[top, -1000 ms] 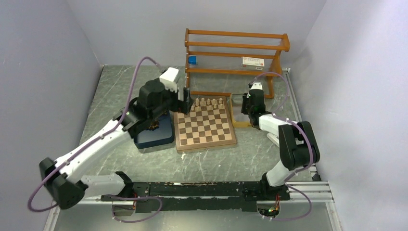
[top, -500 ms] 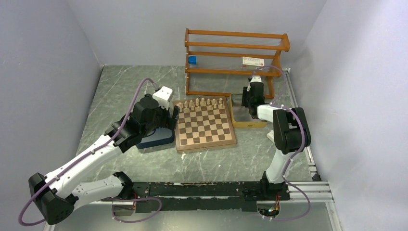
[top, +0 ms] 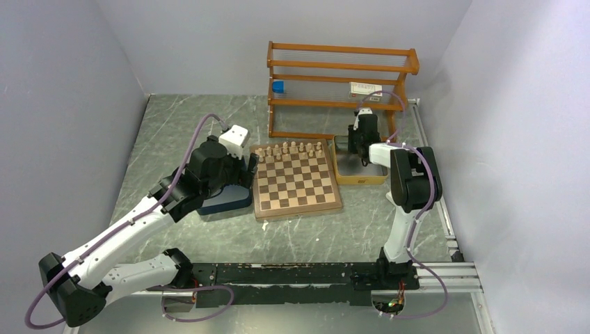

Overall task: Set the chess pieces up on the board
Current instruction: Pick up the chess piece from the storage box, then place the chess piece on the chessboard.

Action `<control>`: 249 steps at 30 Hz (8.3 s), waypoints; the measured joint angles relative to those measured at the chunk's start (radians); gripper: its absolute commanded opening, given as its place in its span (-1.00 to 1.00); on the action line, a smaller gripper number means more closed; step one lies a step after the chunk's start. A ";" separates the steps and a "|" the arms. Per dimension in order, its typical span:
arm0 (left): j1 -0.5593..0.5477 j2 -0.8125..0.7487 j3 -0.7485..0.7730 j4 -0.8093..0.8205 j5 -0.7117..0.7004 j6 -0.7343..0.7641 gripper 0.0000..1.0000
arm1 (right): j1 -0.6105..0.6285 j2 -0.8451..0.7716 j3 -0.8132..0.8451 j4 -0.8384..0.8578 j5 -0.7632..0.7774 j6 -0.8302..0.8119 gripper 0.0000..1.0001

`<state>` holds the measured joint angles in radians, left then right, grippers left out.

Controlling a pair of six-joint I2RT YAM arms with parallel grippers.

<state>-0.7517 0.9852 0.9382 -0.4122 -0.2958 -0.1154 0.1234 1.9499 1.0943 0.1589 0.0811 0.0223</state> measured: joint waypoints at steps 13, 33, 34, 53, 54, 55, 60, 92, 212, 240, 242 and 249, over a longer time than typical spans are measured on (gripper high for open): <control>0.000 -0.013 -0.001 0.000 -0.006 0.004 0.96 | 0.000 0.005 -0.011 0.035 -0.010 -0.001 -0.68; 0.000 0.063 -0.004 0.004 0.080 -0.077 0.64 | 0.001 -0.261 -0.027 -0.170 -0.124 0.063 -0.75; 0.000 0.065 -0.003 0.005 0.093 -0.071 0.62 | 0.003 -0.286 -0.028 -0.173 -0.156 0.070 -0.75; 0.003 0.192 0.081 0.177 0.446 0.004 0.42 | 0.311 -0.586 -0.190 0.003 -0.719 -0.012 -0.74; 0.003 0.170 0.063 0.205 0.473 0.067 0.40 | 0.310 -0.584 -0.182 -0.007 -0.744 -0.016 -0.74; 0.004 0.140 0.029 0.250 0.513 0.146 0.37 | 0.310 -0.583 -0.172 -0.016 -0.774 -0.021 -0.73; 0.004 -0.016 -0.171 0.404 0.728 0.536 0.36 | 0.315 -0.575 -0.100 -0.082 -0.918 -0.056 -0.73; -0.003 0.153 -0.193 0.434 0.760 1.310 -0.18 | 0.385 -0.477 0.008 -0.338 -1.133 -0.127 -0.72; 0.403 -0.162 -0.187 0.143 0.347 -0.005 0.99 | 0.505 0.102 0.541 -0.709 0.027 0.073 -0.75; 0.402 -0.162 -0.187 0.143 0.347 -0.004 0.99 | 0.505 0.147 0.544 -0.678 0.066 0.070 -0.68; 0.402 -0.162 -0.187 0.143 0.347 -0.004 0.99 | 0.505 0.147 0.544 -0.678 0.069 0.070 -0.68; 0.402 -0.163 -0.187 0.143 0.347 -0.004 0.99 | 0.505 0.159 0.559 -0.676 0.075 0.070 -0.68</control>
<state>-0.3492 0.8227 0.7513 -0.2691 0.0513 -0.1196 0.6285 2.1090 1.6531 -0.5175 0.1562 0.0925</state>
